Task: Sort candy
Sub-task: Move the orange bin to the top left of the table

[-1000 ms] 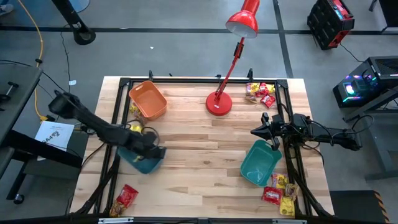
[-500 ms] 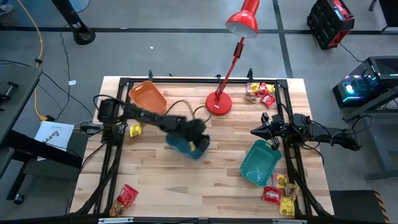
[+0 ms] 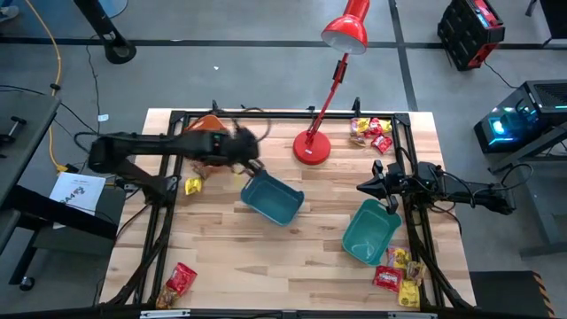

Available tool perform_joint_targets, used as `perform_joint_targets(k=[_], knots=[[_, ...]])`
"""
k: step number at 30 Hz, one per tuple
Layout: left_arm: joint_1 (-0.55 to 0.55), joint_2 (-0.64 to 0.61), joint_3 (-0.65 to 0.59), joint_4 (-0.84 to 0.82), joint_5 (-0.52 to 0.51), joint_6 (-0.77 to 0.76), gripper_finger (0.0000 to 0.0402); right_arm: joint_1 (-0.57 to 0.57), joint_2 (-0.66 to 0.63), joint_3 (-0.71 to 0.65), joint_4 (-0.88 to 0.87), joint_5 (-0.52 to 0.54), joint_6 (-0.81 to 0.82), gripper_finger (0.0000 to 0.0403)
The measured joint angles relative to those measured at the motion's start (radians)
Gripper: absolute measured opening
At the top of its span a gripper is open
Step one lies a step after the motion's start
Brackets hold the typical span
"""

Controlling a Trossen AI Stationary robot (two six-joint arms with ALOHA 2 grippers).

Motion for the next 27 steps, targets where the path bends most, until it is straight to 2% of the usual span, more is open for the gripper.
perform_joint_targets(k=[3,6,10,13,17,21,23,27], knots=[[0.051,-0.074,-0.128,-0.043,0.009,-0.082,0.0000,0.000,0.000,0.000,0.000,0.000,0.000,0.0000],[0.097,-0.115,-0.252,0.005,0.016,-0.134,0.0000,0.000,0.000,0.000,0.000,0.000,0.000,0.0000],[0.166,-0.120,-0.392,0.171,-0.004,-0.151,0.0000,0.000,0.000,0.000,0.000,0.001,0.000,0.0000],[0.222,-0.096,-0.469,0.288,0.027,-0.188,0.0000,0.000,0.000,0.000,0.000,0.001,0.000,0.0000],[0.266,-0.072,-0.508,0.446,0.141,-0.225,0.0000,0.000,0.000,0.000,0.000,0.002,0.000,0.0000],[0.223,-0.054,-0.503,0.626,0.300,-0.226,0.0000,0.000,0.000,0.000,0.000,0.002,0.000,0.0000],[0.181,-0.045,-0.494,0.681,0.332,-0.255,0.0000,0.000,0.000,0.000,0.000,0.002,0.000,0.0000],[0.087,-0.041,-0.465,0.687,0.338,-0.308,0.0000,0.000,0.000,0.000,0.000,0.002,0.000,0.0000]])
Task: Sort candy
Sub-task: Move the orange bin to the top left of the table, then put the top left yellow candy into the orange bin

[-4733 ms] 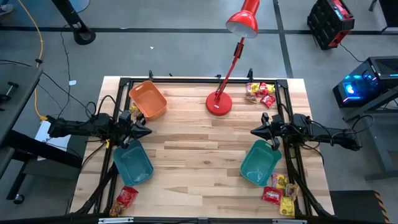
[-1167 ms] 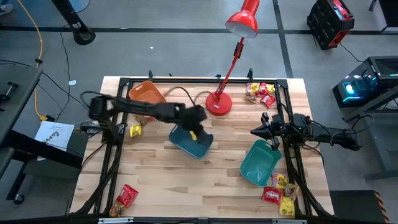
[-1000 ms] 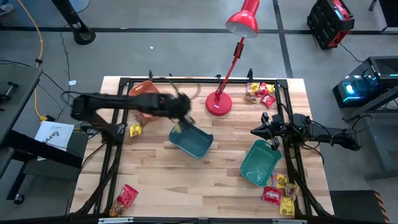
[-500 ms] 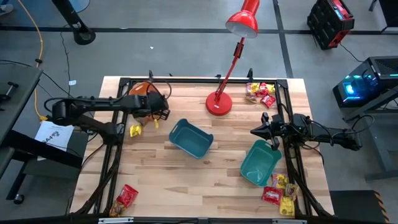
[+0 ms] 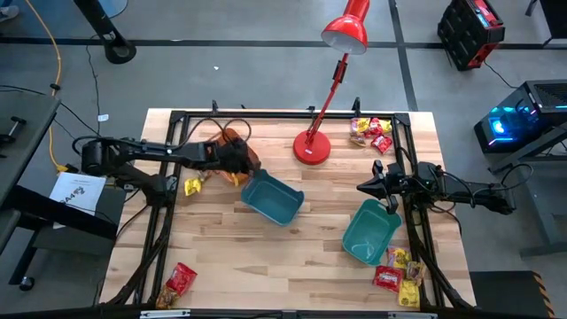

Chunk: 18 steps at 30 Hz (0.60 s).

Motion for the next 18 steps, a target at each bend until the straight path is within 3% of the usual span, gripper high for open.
perform_joint_targets(k=[6,8,12,16,18], knots=[[-0.044,-0.085,0.100,-0.157,-0.071,0.074,0.0000,0.000,0.000,0.000,0.000,0.000,0.000,0.0000],[-0.043,-0.142,0.148,-0.282,-0.097,0.134,0.0000,0.000,0.000,0.000,0.000,0.000,0.000,0.0000],[-0.066,-0.258,0.186,-0.590,-0.050,0.241,0.0000,0.000,0.000,0.000,0.000,0.000,0.000,0.0000],[-0.086,-0.305,0.182,-0.917,-0.076,0.230,0.0004,0.000,0.000,0.000,0.000,0.000,0.000,0.0000],[-0.088,-0.314,0.156,-0.997,-0.087,0.214,0.0016,0.000,0.000,0.000,0.000,0.000,0.000,0.0000]])
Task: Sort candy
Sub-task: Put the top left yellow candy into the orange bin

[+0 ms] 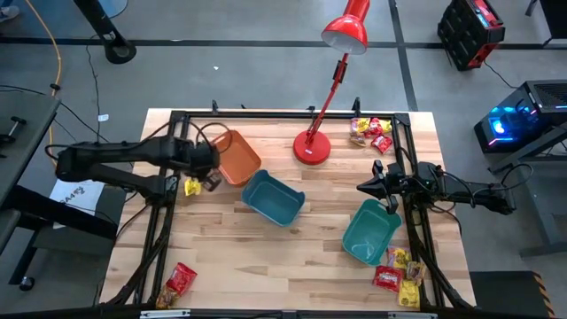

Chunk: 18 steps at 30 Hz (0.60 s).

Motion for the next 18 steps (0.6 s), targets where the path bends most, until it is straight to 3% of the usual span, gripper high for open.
perform_joint_targets(k=[8,13,18], knots=[[-0.008,0.008,-0.217,0.052,0.173,-0.126,0.0112,0.000,0.000,0.000,0.000,0.000,0.000,0.0000],[-0.009,0.026,-0.287,0.152,0.138,-0.217,0.0161,0.000,0.000,0.000,0.000,0.000,0.000,0.0000],[-0.003,0.063,-0.312,0.186,0.067,-0.249,0.0179,0.000,0.000,0.000,0.000,0.000,0.000,0.0000]])
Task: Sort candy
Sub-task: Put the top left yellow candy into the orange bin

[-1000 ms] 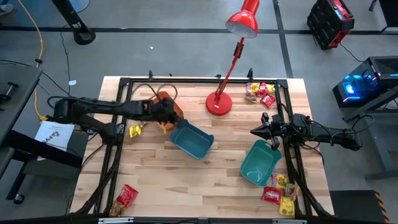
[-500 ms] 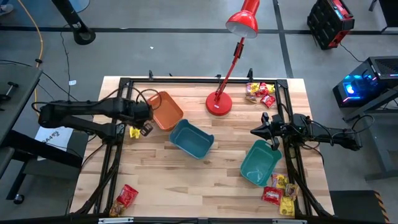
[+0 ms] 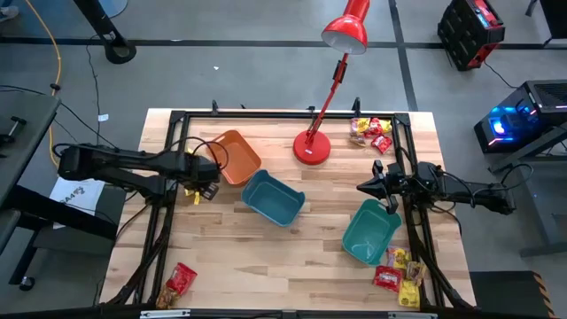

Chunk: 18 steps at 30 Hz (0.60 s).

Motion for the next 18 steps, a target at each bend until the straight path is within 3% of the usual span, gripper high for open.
perform_joint_targets(k=[11,14,18], knots=[[-0.001,0.126,-0.081,0.082,0.038,0.020,0.0169,0.000,0.000,0.000,0.000,0.000,0.000,0.0000],[-0.012,0.130,-0.056,0.077,0.057,0.041,0.0124,0.000,0.000,0.000,0.000,0.000,0.000,0.0000],[-0.030,0.065,0.065,0.059,0.067,0.071,0.0020,0.000,0.000,0.000,0.000,0.000,0.000,0.0000]])
